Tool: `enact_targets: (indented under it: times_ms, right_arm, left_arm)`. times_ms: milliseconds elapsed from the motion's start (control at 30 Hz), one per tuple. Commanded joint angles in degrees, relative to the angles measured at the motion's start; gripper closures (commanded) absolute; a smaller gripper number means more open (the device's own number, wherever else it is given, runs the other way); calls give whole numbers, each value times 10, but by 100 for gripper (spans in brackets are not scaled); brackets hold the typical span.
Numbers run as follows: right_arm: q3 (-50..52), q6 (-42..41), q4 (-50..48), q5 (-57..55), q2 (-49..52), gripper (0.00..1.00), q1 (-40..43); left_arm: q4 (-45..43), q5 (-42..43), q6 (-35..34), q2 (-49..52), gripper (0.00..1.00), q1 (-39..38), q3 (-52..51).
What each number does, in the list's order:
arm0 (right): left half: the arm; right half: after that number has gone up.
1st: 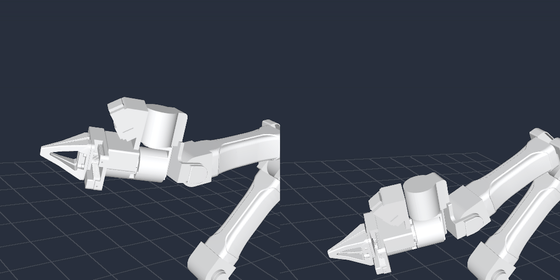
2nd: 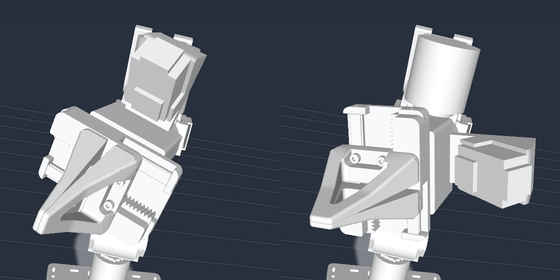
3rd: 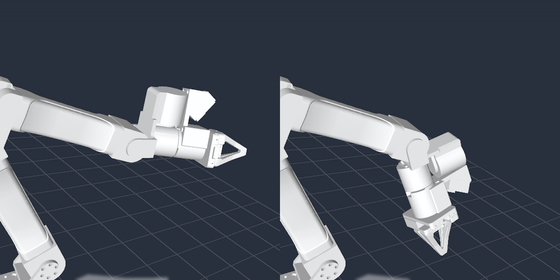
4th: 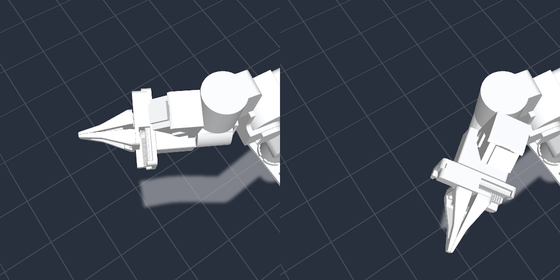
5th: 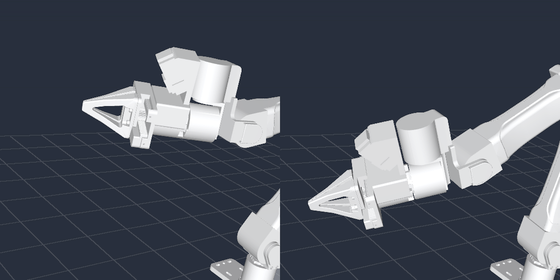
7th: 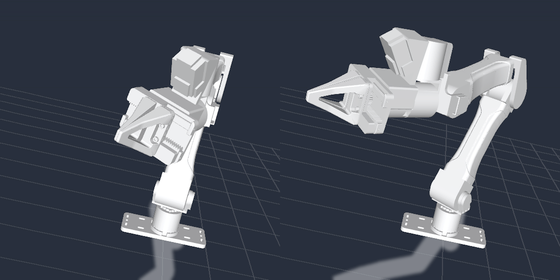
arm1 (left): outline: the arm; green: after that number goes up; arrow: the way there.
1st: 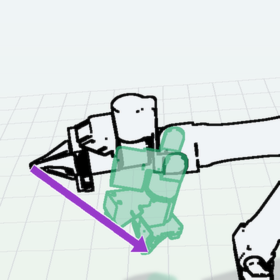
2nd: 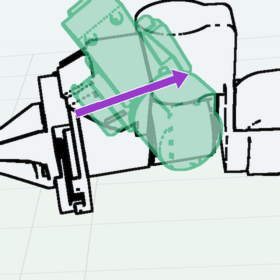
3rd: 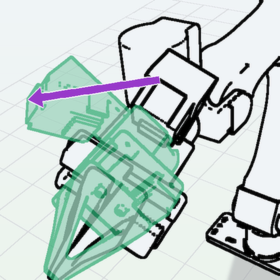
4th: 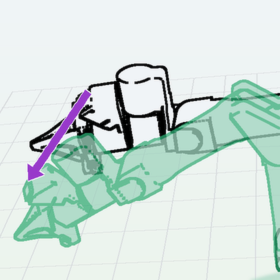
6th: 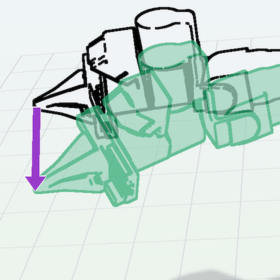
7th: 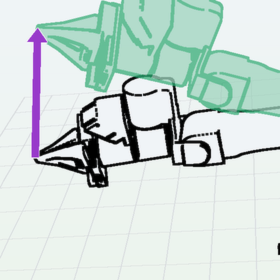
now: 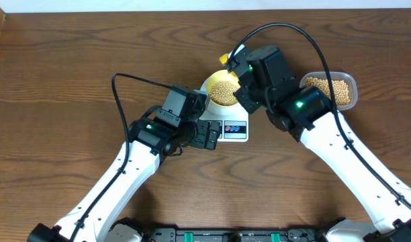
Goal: Scoop item into bowl and weigh 50g on scale
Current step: 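Carry the empty yellow scoop right back to the chickpea tub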
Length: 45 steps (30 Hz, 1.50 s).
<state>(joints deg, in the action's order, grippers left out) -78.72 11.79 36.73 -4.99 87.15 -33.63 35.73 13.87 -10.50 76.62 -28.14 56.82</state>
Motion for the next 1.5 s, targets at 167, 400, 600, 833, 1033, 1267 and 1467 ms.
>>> enact_targets:
  times_ms: [167,400,600,833,1033,1267,1467]
  right_arm:
    - [-13,-169,6,-3,-8,99,-5]
    - [-13,-260,24,111,-40,99,42]
    - [-13,-304,66,165,-105,99,127]
    - [-13,-321,150,161,-166,99,234]
    - [-13,-321,207,114,-174,99,300]
    - [-11,-321,225,68,-167,99,331]
    - [-11,-325,212,64,-167,99,341]
  left_arm:
    - [0,7,3,-7,6,0,-5]
    - [0,7,3,-7,6,0,-5]
    - [0,7,3,-7,6,0,-5]
    - [0,7,3,-7,6,0,-5]
    - [0,7,3,-7,6,0,-5]
    - [0,7,3,-7,6,0,-5]
    - [0,7,3,-7,6,0,-5]
